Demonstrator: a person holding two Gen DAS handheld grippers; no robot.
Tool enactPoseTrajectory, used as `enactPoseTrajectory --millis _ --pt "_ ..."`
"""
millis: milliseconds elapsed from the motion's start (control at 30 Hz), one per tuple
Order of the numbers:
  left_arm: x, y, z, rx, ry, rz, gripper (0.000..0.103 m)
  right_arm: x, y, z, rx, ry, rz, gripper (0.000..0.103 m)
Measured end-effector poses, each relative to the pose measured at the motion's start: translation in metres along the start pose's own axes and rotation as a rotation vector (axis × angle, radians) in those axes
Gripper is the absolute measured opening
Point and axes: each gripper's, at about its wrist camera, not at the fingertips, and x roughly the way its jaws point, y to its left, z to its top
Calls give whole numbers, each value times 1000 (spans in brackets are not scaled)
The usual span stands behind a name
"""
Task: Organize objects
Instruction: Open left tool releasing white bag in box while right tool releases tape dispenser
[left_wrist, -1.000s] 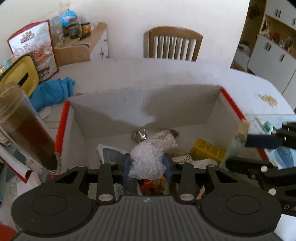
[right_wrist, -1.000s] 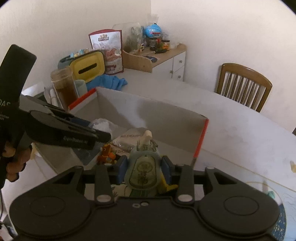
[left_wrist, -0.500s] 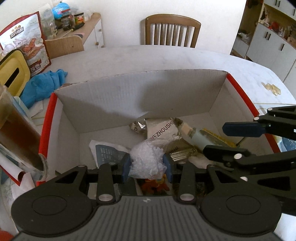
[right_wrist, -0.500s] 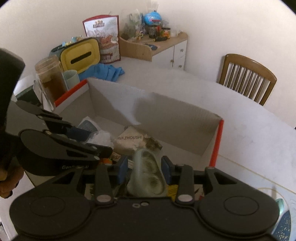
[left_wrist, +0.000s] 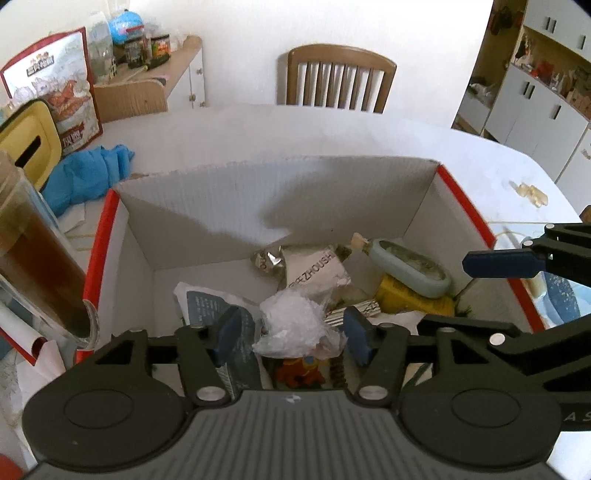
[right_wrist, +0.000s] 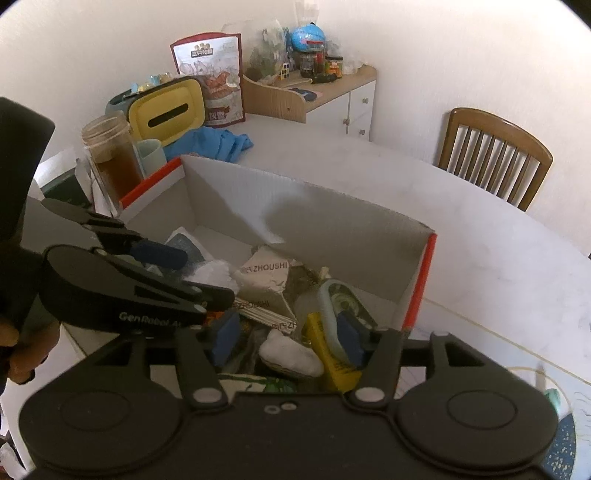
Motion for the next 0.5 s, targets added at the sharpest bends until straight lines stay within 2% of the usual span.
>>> enactPoseTrajectory --millis 333,500 --pt "-30 -12 1 -13 -61 -5 67 -36 -7 -3 1 -58 27 65" --pt "-46 -25 1 -13 -94 -16 74 -56 -11 -7 1 -94 38 71"
